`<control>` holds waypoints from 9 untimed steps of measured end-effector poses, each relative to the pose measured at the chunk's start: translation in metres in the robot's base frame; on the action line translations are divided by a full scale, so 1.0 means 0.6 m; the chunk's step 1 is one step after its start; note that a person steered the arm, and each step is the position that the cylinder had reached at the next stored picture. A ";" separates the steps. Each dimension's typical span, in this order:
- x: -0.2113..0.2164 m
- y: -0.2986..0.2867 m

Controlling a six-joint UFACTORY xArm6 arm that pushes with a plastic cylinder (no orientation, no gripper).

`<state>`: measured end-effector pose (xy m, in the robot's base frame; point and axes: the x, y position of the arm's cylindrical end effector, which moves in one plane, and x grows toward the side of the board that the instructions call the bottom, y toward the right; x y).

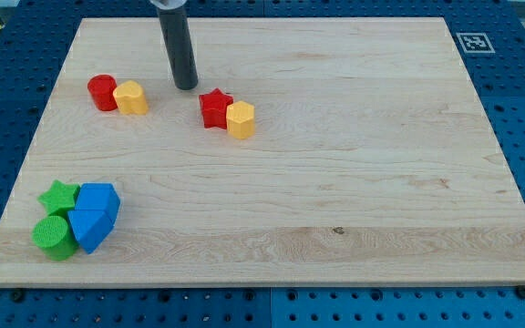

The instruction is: Move the red star along with the yellow hexagon to the center

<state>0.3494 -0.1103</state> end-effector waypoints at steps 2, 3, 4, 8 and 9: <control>0.056 0.021; 0.077 0.037; 0.099 0.055; 0.116 0.041; 0.138 0.034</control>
<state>0.4320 -0.0899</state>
